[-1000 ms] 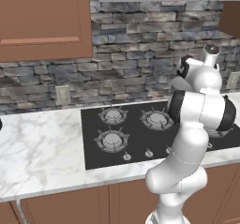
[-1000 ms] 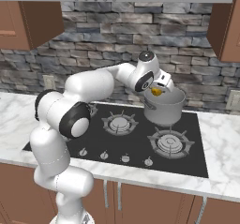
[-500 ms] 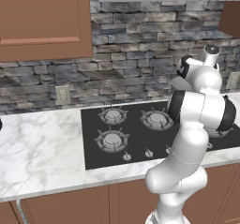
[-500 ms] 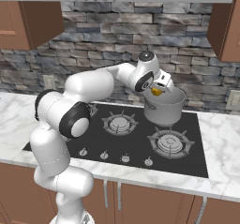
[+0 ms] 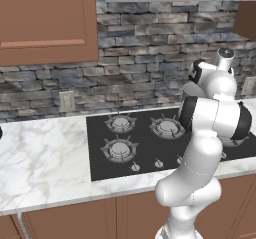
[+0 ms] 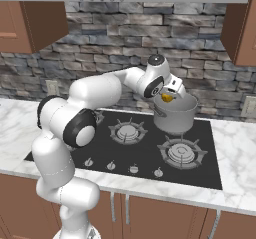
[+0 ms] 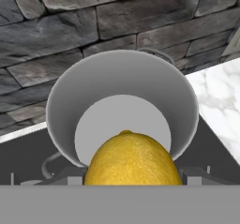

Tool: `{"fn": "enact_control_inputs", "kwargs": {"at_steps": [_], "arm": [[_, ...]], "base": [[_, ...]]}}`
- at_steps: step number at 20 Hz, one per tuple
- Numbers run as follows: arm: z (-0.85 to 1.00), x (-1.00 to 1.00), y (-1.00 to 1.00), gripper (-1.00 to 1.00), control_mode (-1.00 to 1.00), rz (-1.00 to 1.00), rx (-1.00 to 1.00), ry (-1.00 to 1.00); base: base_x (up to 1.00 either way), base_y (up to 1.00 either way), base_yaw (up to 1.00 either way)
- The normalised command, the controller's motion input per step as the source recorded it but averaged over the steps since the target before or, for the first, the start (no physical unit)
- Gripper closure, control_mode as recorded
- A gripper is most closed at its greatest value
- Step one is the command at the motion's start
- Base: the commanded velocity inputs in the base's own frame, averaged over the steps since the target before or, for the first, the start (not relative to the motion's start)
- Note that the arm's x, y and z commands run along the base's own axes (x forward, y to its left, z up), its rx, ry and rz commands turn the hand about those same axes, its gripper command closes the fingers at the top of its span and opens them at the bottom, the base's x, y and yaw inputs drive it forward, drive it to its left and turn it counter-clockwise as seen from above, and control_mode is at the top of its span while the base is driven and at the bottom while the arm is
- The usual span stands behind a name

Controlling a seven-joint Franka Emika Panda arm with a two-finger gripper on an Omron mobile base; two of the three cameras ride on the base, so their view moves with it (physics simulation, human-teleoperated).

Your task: Turn on the burner for the pot on the stove. Wait thirty seconds for the pot to heat up. Then add the lemon to the pot.

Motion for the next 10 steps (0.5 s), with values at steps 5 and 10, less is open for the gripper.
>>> {"fn": "enact_control_inputs", "kwargs": {"at_steps": [5, 10], "arm": [[0.00, 0.00, 0.00, 1.00, -1.00, 0.00, 0.00, 0.00], [0.00, 0.00, 0.00, 1.00, -1.00, 0.00, 0.00, 0.00]], "base": [[0.00, 0.00, 0.00], [0.00, 0.00, 0.00]]}}
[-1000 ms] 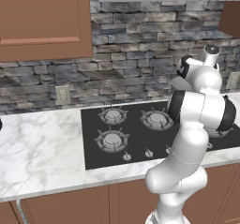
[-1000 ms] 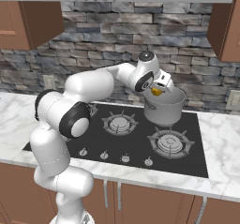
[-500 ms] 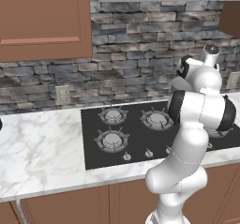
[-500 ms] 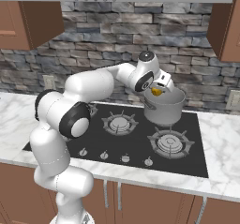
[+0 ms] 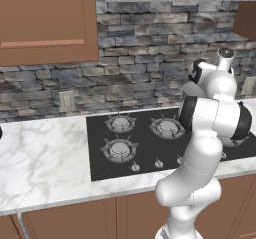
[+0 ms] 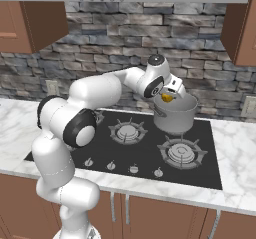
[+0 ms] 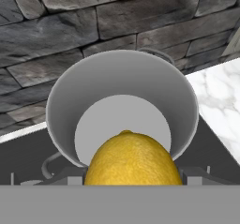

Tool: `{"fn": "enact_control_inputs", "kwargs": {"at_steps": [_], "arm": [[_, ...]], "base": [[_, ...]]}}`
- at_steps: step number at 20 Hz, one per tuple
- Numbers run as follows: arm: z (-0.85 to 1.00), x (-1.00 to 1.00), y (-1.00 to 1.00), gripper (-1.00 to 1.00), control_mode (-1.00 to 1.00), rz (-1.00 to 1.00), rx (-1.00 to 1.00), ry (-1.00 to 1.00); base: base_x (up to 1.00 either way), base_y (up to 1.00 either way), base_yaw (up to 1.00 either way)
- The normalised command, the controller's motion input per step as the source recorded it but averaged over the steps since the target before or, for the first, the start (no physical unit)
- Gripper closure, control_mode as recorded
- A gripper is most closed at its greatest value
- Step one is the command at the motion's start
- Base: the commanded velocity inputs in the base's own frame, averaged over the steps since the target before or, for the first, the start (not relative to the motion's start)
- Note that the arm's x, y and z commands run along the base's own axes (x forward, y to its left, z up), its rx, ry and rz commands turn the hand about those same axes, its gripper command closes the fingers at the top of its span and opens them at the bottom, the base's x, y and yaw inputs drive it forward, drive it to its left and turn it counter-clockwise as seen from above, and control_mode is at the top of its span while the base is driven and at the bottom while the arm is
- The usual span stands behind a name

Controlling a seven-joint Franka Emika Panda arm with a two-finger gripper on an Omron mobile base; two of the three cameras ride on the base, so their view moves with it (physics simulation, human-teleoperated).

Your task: Turn on the burner for the pot on the stove. Wait thirty seconds for the pot to heat up. Then add the lemon to the pot.

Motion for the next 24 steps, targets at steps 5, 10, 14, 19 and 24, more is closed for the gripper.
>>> {"fn": "enact_control_inputs", "kwargs": {"at_steps": [5, 10, 14, 19, 24], "arm": [[0.00, 0.00, 0.00, 1.00, -1.00, 0.00, 0.00, 0.00], [0.00, 0.00, 0.00, 1.00, -1.00, 0.00, 0.00, 0.00], [0.00, 0.00, 0.00, 1.00, -1.00, 0.00, 0.00, 0.00], [0.00, 0.00, 0.00, 1.00, -1.00, 0.00, 0.00, 0.00], [0.00, 0.00, 0.00, 1.00, -1.00, 0.00, 0.00, 0.00]], "base": [[0.00, 0.00, 0.00], [0.00, 0.00, 0.00], [0.00, 0.00, 0.00], [0.00, 0.00, 0.00], [0.00, 0.00, 0.00]]}}
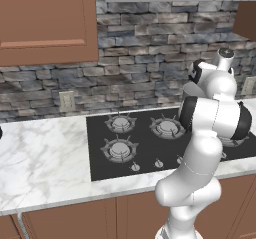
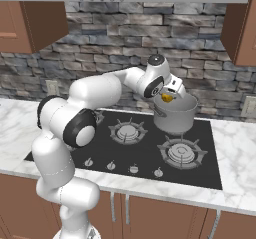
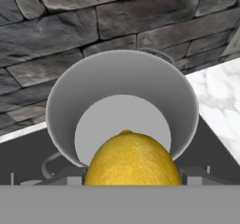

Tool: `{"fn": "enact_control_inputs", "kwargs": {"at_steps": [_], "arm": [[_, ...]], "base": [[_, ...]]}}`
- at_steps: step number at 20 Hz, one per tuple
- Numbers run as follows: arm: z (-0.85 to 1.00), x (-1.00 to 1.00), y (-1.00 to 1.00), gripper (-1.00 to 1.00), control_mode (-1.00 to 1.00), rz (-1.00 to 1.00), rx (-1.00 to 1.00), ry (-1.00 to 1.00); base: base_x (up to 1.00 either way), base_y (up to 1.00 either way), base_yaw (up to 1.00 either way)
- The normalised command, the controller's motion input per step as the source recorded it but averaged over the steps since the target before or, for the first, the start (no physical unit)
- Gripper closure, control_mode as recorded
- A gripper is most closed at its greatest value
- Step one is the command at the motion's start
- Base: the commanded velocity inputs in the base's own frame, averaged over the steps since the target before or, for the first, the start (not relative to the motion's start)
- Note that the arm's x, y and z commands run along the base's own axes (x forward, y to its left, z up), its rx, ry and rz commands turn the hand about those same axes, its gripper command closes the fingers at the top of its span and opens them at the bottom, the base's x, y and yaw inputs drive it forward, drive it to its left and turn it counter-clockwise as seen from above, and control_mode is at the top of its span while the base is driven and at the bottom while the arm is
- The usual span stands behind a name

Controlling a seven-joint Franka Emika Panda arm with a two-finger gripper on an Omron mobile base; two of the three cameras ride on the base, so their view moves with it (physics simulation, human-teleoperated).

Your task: Turn on the burner for the pot on the stove. Wait thirty seconds for the pot to heat up. Then add the lemon to the pot.

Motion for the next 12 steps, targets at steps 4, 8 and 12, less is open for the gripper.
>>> {"fn": "enact_control_inputs", "kwargs": {"at_steps": [4, 8, 12], "arm": [[0.00, 0.00, 0.00, 1.00, -1.00, 0.00, 0.00, 0.00], [0.00, 0.00, 0.00, 1.00, -1.00, 0.00, 0.00, 0.00], [0.00, 0.00, 0.00, 1.00, -1.00, 0.00, 0.00, 0.00]], "base": [[0.00, 0.00, 0.00], [0.00, 0.00, 0.00], [0.00, 0.00, 0.00]]}}
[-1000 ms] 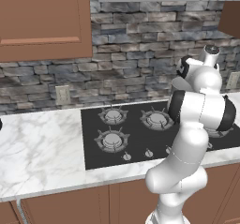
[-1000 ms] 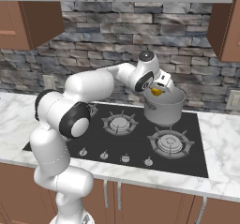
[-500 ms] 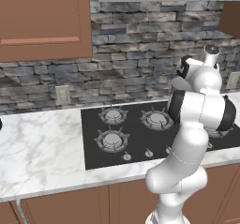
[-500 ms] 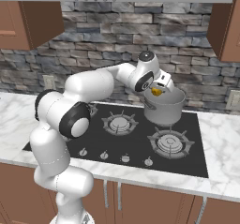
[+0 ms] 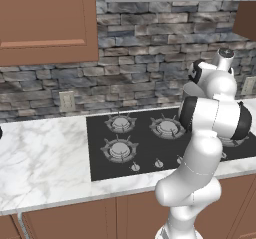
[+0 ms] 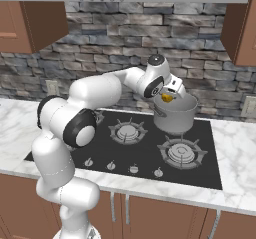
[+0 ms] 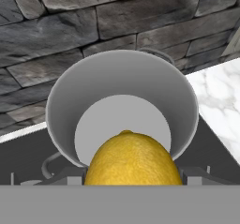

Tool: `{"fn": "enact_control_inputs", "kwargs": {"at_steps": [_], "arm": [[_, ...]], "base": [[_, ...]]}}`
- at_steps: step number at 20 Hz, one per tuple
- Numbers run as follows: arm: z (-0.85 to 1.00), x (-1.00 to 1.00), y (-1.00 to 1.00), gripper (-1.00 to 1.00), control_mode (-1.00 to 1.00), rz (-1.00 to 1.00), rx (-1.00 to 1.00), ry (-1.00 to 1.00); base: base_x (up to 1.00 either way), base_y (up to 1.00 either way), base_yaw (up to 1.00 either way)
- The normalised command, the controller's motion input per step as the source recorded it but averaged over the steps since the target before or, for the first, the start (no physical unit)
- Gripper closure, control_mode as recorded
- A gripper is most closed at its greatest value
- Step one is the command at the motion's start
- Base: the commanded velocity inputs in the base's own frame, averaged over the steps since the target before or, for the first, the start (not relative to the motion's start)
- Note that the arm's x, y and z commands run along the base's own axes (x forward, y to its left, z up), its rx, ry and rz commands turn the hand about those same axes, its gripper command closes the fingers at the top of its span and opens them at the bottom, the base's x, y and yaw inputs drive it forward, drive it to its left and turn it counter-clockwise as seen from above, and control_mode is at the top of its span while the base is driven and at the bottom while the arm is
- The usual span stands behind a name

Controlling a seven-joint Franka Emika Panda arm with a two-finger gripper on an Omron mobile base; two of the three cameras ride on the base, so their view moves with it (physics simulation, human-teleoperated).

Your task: Turn on the burner for the pot on the stove. Wait thirty seconds for the pot to heat up. Then add the lemon to the pot.

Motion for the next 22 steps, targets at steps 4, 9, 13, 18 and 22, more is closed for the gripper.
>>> {"fn": "enact_control_inputs", "kwargs": {"at_steps": [4, 9, 13, 18, 22], "arm": [[0.00, 0.00, 0.00, 1.00, -1.00, 0.00, 0.00, 0.00], [0.00, 0.00, 0.00, 1.00, -1.00, 0.00, 0.00, 0.00], [0.00, 0.00, 0.00, 1.00, -1.00, 0.00, 0.00, 0.00], [0.00, 0.00, 0.00, 1.00, -1.00, 0.00, 0.00, 0.00], [0.00, 0.00, 0.00, 1.00, -1.00, 0.00, 0.00, 0.00]], "base": [[0.00, 0.00, 0.00], [0.00, 0.00, 0.00], [0.00, 0.00, 0.00], [0.00, 0.00, 0.00], [0.00, 0.00, 0.00]]}}
